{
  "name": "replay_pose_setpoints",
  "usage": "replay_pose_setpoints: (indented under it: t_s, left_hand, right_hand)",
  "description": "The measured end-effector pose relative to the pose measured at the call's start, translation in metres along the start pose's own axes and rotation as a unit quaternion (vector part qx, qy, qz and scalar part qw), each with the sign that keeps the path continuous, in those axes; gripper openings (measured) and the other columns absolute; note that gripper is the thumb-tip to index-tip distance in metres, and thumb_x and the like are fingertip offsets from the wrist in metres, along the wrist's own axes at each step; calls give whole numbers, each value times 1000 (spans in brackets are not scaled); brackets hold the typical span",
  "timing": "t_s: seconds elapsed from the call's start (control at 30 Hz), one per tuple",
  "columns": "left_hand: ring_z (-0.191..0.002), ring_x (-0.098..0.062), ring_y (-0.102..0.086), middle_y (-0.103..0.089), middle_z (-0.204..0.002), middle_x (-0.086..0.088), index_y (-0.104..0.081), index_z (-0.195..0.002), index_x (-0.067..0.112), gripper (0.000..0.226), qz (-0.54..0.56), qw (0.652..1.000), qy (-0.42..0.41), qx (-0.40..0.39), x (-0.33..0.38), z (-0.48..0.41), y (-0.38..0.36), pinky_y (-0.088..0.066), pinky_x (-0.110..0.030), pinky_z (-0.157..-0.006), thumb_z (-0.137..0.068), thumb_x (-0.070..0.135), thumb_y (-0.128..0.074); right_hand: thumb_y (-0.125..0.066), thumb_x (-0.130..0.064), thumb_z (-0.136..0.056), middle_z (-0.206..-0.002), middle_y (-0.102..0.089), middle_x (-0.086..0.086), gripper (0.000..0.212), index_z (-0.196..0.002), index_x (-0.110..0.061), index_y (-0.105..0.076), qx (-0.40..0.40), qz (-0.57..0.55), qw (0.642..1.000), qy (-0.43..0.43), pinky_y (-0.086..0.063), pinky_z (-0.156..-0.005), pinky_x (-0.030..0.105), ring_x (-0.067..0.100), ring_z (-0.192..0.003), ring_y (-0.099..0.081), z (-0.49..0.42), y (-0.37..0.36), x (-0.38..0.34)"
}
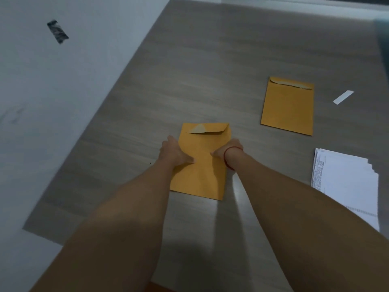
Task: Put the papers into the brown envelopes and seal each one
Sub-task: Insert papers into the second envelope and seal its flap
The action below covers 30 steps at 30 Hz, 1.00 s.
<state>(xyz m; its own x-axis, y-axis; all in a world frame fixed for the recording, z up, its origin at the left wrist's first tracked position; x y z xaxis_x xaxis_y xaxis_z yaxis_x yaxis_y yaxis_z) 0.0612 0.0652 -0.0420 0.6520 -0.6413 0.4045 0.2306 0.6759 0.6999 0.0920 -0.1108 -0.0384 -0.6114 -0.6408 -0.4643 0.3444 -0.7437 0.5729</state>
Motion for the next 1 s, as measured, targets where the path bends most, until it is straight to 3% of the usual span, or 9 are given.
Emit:
replay_pose_setpoints:
  t_s: [0.17, 0.23, 0.37, 0.5, 0.67, 0.77, 0.87, 0.93, 1.0]
  left_hand:
    - [-132, -33, -36, -34, -140, -13, -34, -137, 11, 86, -98, 992, -39, 71, 10, 11, -6, -41, -46, -103, -73, 53, -74]
    - [-134, -32, -34, -34, -143, -12, -32, -140, 11, 84, -106, 989, -48, 91, 20, 17, -10, -40, -46, -102, -78, 56, -67]
    - [-137, -33, -33, -33, -146, -12, -27, -145, 11, 84, -74, 991, -46, 98, 38, 30, -20, -38, -47, -104, -83, 55, -62]
    - [-136, -35, -34, -34, -146, -14, -28, -144, 9, 78, -90, 988, -51, 113, 46, 38, -20, -38, -47, -104, -87, 52, -59]
    - [-137, -36, -34, -35, -148, -15, -28, -146, 7, 75, -98, 988, -42, 109, 43, 42, -19, -37, -48, -106, -91, 49, -55]
    - [-140, -36, -30, -31, -152, -14, -23, -149, 7, 77, -62, 989, -68, 116, 53, 50, -25, -34, -49, -109, -92, 49, -53]
    - [-139, -35, -36, -36, -152, -12, -22, -151, 10, 80, 39, 988, -116, 91, 82, 61, -47, -37, -50, -111, -91, 51, -55]
    - [-133, -33, -44, -44, -146, -13, -28, -147, 10, 76, 99, 983, -140, 63, 106, 74, -70, -42, -48, -107, -89, 47, -59]
    - [-129, -32, -48, -48, -141, -13, -33, -143, 9, 71, 114, 979, -161, 54, 125, 87, -92, -44, -47, -104, -87, 39, -65]
  right_hand:
    - [-67, -16, -85, -124, -61, 14, 38, -119, -3, -57, -35, -10, 998, 55, -52, -82, 34, 28, -104, -61, 7, 10, -1]
    - [-64, -12, -87, -124, -63, 15, 36, -121, -2, -60, -49, -24, 996, 69, -54, -92, 40, 30, -107, -63, 11, 16, 6]
    - [-74, -15, -81, -119, -67, 12, 36, -115, -6, -66, -66, -89, 991, 70, -53, -95, 44, 29, -109, -64, 19, 31, 14]
    - [-78, -16, -76, -111, -70, 10, 32, -107, -7, -70, -9, -124, 989, 77, -56, -88, 37, 27, -103, -67, 20, 40, 18]
    - [-64, -13, -87, -111, -70, 13, 22, -107, -4, -69, 17, -147, 986, 82, -53, -83, 37, 31, -102, -65, 22, 47, 29]
    - [-55, -11, -92, -120, -65, 15, 26, -115, -2, -64, -22, -217, 974, 56, -51, -97, 46, 34, -109, -61, 23, 64, 43]
    - [-54, -12, -93, -123, -62, 13, 23, -114, -9, -61, -54, -254, 965, 34, -48, -100, 47, 33, -109, -58, 23, 92, 64]
    - [-56, -12, -90, -120, -63, 13, 19, -108, -10, -63, -25, -241, 970, 38, -50, -97, 45, 32, -106, -59, 22, 115, 86]
    - [-57, -9, -87, -117, -65, 18, 28, -113, -2, -63, 24, -225, 973, 50, -51, -91, 42, 33, -106, -61, 19, 134, 107]
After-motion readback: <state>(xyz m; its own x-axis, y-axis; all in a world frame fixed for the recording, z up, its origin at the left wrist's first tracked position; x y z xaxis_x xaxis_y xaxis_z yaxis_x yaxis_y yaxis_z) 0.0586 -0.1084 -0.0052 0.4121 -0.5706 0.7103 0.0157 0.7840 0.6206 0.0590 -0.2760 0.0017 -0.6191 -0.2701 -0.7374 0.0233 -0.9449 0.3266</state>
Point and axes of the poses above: each hand's wrist, its own z-axis away from the middle knuckle, its own y-axis out of the back of the hand, x = y × z, the point moved 3 cm from there along -z, towards the middle knuckle
